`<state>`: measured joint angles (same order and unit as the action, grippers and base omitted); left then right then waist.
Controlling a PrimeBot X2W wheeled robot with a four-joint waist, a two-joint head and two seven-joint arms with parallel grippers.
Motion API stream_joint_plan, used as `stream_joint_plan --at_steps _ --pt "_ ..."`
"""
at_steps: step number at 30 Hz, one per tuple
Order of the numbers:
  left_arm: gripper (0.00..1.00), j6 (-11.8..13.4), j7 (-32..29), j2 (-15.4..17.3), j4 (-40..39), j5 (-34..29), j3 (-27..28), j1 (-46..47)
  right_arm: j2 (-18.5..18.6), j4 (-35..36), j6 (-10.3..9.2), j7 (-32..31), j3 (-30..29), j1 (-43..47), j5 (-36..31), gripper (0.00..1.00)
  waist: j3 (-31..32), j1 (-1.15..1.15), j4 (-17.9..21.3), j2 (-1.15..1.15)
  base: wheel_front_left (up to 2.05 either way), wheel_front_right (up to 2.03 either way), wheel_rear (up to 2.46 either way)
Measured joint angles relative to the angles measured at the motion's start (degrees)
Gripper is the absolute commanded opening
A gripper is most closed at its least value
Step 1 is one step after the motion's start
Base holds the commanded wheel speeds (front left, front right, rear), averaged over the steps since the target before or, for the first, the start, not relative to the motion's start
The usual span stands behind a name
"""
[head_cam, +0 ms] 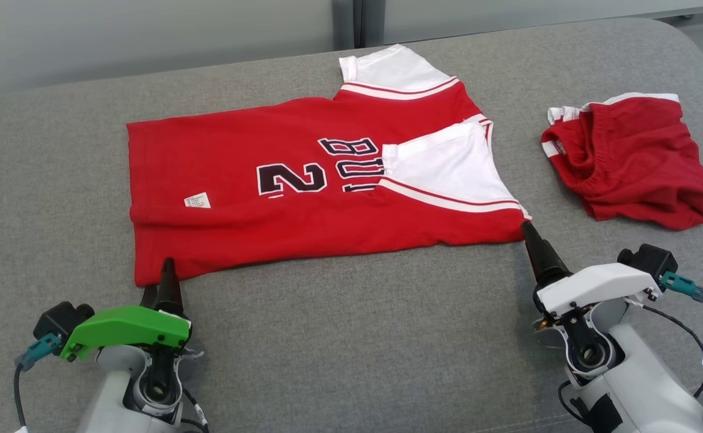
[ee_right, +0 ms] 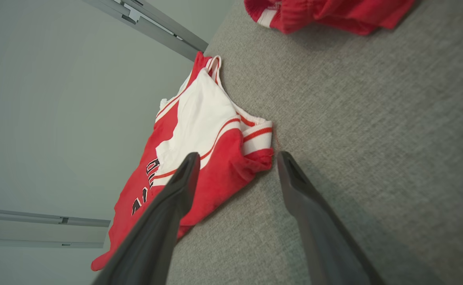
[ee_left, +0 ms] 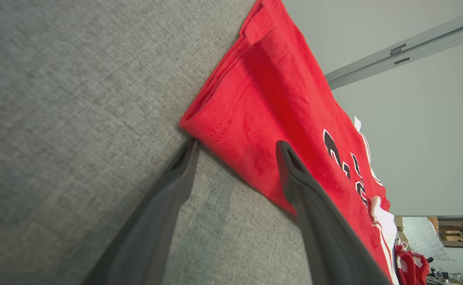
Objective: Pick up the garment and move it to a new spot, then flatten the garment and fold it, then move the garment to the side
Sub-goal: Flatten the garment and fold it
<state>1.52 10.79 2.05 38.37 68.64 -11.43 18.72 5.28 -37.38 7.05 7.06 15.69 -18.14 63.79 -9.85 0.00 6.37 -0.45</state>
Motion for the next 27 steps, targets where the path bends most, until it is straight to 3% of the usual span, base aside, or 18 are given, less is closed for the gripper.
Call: stream_joint_plan --at_steps 19,21,22,23,24,25,27 --pt "1.0 1.53 -0.15 0.3 -1.96 5.7 -2.15 4.36 -0.56 -3.0 0.0 -1.13 -0.16 -4.19 1.38 1.0 -4.39 0.0 -1.46 0.0 0.0 0.0 0.0" --pt "0.47 1.52 -0.08 0.35 -2.05 6.11 -2.46 4.84 -0.46 -3.54 0.0 -1.11 -0.16 -5.0 1.37 0.99 -4.81 0.0 -1.65 0.0 0.0 0.0 0.0" --pt "0.37 1.52 0.08 0.36 -2.1 6.3 -2.6 4.94 -0.37 -3.78 0.0 -1.1 -0.14 -5.35 1.37 0.91 -4.96 0.0 -1.73 0.0 0.0 0.0 0.0" --pt "0.25 1.52 0.21 0.38 -2.11 6.33 -2.8 4.98 -0.22 -3.98 0.0 -1.05 -0.12 -5.77 1.37 0.72 -5.07 0.0 -1.79 0.0 0.0 0.0 0.0" --pt "0.0 1.52 0.45 0.38 -2.12 6.34 -3.03 5.03 -0.14 -4.25 0.0 -1.07 -0.08 -6.18 1.37 0.47 -5.15 0.0 -1.83 0.0 0.0 0.0 0.0" --pt "0.0 1.52 0.6 0.41 -2.13 6.34 -3.16 5.06 -0.12 -4.44 0.0 -1.05 0.03 -6.4 1.36 0.45 -5.21 0.0 -1.85 0.0 0.0 0.0 0.0" --pt "0.0 1.52 0.7 0.38 -2.14 6.79 -3.42 5.07 -0.09 -4.81 0.0 -1.05 0.27 -6.76 1.36 0.33 -5.33 0.0 -1.89 0.0 0.0 0.0 0.0"
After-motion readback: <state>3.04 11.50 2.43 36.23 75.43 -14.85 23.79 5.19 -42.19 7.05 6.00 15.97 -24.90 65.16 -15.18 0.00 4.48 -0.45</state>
